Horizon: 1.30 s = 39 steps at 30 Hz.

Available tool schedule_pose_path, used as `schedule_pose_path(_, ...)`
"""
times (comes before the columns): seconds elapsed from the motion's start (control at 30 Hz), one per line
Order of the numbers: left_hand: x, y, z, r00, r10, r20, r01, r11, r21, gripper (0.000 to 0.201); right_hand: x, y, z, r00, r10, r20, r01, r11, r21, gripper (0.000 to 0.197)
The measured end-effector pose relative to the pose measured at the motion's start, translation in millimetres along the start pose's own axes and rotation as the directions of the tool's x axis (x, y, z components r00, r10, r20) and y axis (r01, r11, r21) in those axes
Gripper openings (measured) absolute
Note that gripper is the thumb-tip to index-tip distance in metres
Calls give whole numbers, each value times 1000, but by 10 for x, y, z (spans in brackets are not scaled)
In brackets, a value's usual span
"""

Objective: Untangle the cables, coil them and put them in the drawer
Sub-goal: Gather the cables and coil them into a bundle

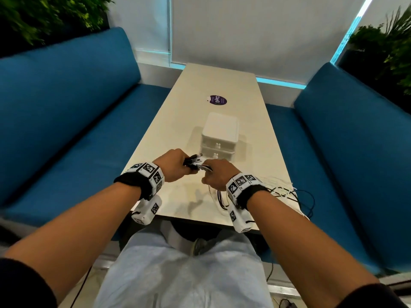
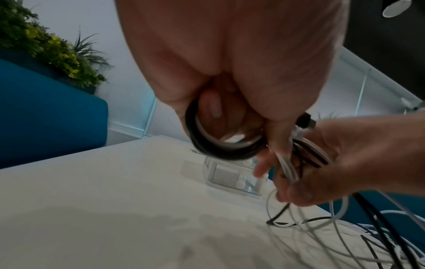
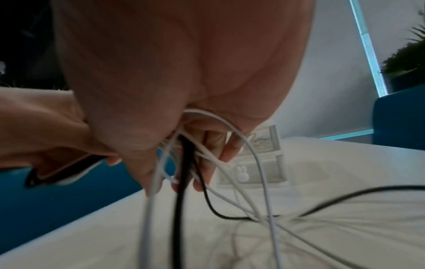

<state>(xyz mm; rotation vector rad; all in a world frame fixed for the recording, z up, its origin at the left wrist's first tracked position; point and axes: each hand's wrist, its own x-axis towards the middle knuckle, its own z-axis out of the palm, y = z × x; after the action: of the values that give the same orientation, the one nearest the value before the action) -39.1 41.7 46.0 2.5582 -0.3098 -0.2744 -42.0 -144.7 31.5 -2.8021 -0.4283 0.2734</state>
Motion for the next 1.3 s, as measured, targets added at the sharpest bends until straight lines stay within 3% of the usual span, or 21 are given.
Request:
schedule_pose_path(0.07, -12, -7, -31, 1000, 2, 26, 0, 999, -49, 26, -48, 82, 53, 1000, -20, -20, 18, 997, -80, 10)
schedule_pose_path(0.17, -7, 39, -106, 998, 50, 40, -43, 985, -168, 31, -126, 238, 96, 1000, 2, -4, -3, 984, -180, 18)
schedule_pose_path(0.23, -3, 124, -142, 996, 86, 0, -83, 962, -262, 23, -184, 330, 73, 1000, 11, 12, -8, 971, -240, 17)
schedule_pose_path(0.3, 44, 190, -141, 996, 29, -79, -60, 900, -432, 31, -232, 393, -1, 999, 30, 43, -16, 956, -293, 18)
schedule_pose_path(0.37, 92, 247, -130, 989, -53, -136, -27, 847, -531, 38, -283, 425, -87, 998, 27, 59, -4, 934, -358, 43)
schedule_pose_path(0.47, 122, 329, -72, 981, -18, -196, -78, 878, -473, 39, -332, 355, -170, 995, 41, 94, 1, 914, -406, 114)
schedule_pose_path(0.53, 107, 377, -47, 973, 34, -229, -128, 903, -411, 39, -328, 228, -194, 997, 27, 70, -2, 943, -333, 126)
schedule_pose_path(0.63, 113, 346, -5, 962, 59, -266, -162, 908, -386, 44, -262, 65, -213, 996, -86, -20, 75, 945, -320, 113)
schedule_pose_path(0.77, 89, 305, -5, 958, 24, -284, -155, 879, -450, 43, -159, -174, -141, 976, -217, 18, 207, 903, -376, 89)
schedule_pose_path(0.9, 108, 329, -41, 949, -21, -315, -158, 833, -531, 43, -82, -324, -14, 976, -196, 92, 216, 885, -413, 73)
schedule_pose_path(1.0, 108, 323, -81, 943, -62, -328, -157, 785, -600, 42, -53, -334, 51, 973, -226, 42, 225, 899, -375, 50)
schedule_pose_path(1.1, 124, 229, -251, 898, -142, -417, -162, 774, -613, 44, -62, -121, 66, 995, -96, 38, 102, 964, -247, 42)
schedule_pose_path(1.2, 173, 30, -427, 867, -241, -437, -179, 667, -723, 48, -147, 180, 94, 995, 74, 71, -58, 978, -203, 29)
schedule_pose_path(1.3, 201, -110, -431, 856, -253, -451, -164, 694, -701, 48, -239, 372, 40, 987, 108, 123, -64, 947, -314, 53)
